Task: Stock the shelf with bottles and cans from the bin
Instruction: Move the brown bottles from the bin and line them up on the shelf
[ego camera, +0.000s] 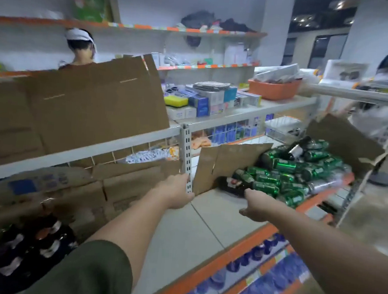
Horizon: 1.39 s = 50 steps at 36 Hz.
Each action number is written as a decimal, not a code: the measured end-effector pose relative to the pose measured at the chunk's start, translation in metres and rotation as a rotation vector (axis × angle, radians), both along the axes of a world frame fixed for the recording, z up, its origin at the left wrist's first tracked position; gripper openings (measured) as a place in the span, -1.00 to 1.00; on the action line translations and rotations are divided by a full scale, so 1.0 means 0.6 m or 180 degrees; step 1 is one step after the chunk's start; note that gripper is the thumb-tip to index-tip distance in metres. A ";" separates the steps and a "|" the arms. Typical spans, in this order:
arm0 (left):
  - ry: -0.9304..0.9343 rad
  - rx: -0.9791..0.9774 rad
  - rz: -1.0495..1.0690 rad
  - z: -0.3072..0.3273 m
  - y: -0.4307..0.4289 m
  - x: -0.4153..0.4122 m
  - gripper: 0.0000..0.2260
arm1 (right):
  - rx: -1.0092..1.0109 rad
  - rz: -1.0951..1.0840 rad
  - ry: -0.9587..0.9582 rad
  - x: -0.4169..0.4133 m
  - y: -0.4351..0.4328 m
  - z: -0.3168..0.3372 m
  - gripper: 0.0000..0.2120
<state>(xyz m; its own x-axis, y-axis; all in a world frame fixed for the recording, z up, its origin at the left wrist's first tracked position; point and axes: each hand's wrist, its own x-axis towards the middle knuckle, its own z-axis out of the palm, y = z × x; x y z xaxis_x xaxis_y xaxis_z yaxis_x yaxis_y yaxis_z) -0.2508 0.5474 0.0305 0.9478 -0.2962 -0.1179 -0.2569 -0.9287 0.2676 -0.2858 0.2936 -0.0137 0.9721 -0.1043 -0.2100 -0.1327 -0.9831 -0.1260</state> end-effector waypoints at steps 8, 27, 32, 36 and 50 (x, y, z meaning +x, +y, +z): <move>-0.0007 0.0196 -0.0479 -0.018 -0.152 0.035 -0.55 | 0.0018 -0.0446 0.0047 -0.013 -0.144 -0.003 -0.65; 0.0592 0.0769 -0.0664 -0.194 -0.556 0.327 -0.47 | 0.0215 -0.0068 0.0040 0.353 -0.515 -0.102 -0.73; 0.0953 0.1014 -0.0630 -0.220 -0.599 0.348 -0.49 | 0.0399 -0.0054 -0.0051 0.430 -0.576 -0.078 -0.68; 0.1057 0.1084 -0.0620 -0.232 -0.607 0.362 -0.47 | 0.0340 0.0104 0.0042 0.446 -0.575 -0.091 -0.79; 0.0462 0.2379 -0.1425 -0.268 -0.580 0.350 -0.66 | 0.0322 0.0347 -0.0034 0.421 -0.537 -0.093 -0.62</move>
